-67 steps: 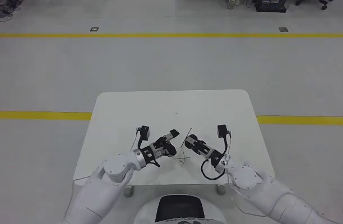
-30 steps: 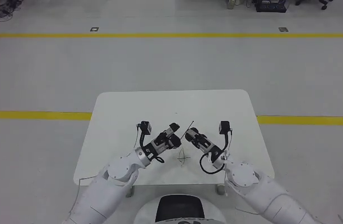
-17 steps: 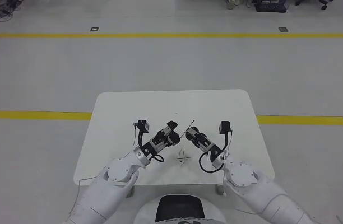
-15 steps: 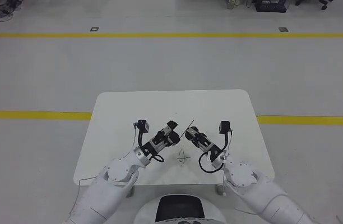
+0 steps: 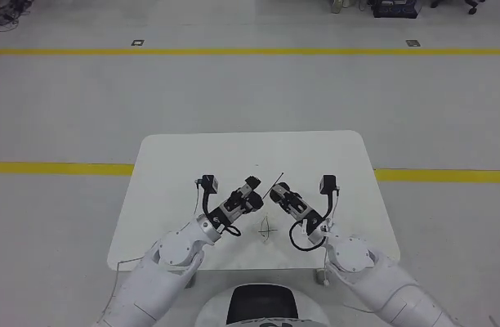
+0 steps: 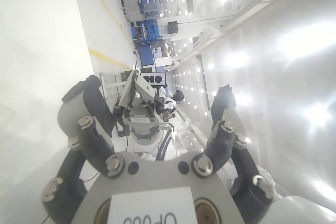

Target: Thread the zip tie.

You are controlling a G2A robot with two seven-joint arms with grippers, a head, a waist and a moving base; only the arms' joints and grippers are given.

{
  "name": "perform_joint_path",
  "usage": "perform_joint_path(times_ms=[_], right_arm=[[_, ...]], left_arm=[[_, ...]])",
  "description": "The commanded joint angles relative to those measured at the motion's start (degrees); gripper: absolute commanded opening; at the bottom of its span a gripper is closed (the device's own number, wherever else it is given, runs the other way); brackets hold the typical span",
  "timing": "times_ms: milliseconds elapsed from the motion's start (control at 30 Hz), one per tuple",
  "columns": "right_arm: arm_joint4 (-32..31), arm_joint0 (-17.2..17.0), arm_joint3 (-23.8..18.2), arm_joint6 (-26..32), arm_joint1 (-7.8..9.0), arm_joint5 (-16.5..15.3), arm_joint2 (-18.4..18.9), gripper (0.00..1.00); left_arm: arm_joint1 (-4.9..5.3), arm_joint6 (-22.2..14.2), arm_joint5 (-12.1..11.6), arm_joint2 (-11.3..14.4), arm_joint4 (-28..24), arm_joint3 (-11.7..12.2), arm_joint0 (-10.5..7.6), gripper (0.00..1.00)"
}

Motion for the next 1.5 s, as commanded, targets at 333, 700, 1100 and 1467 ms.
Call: perform_joint_path(times_ms=[333, 700, 1100, 1467], right_arm=[[-1.64, -0.37, 0.29, 0.80, -1.28, 1.18, 1.12, 0.00], [-2.78, -0.67, 1.09, 1.19, -2.45, 0.87, 1.94, 0.00], [-3.73, -0.46, 2.38, 1.73, -3.81, 0.84, 2.35, 0.00], [-4.39, -1.10, 2.76, 2.15, -4.75, 0.31, 3.51, 0.00]], left_arm=[[0.12, 2.58, 1.29, 0.38, 3.36, 1.16, -0.23, 0.52], [0.25, 2.50, 2.22, 0.70, 4.04, 1.70, -0.51, 0.34], [0.34, 2.16, 2.92, 1.31, 4.69, 2.12, -0.95, 0.07], [0.36, 2.31, 3.25, 1.85, 4.87, 2.42, -1.41, 0.12]])
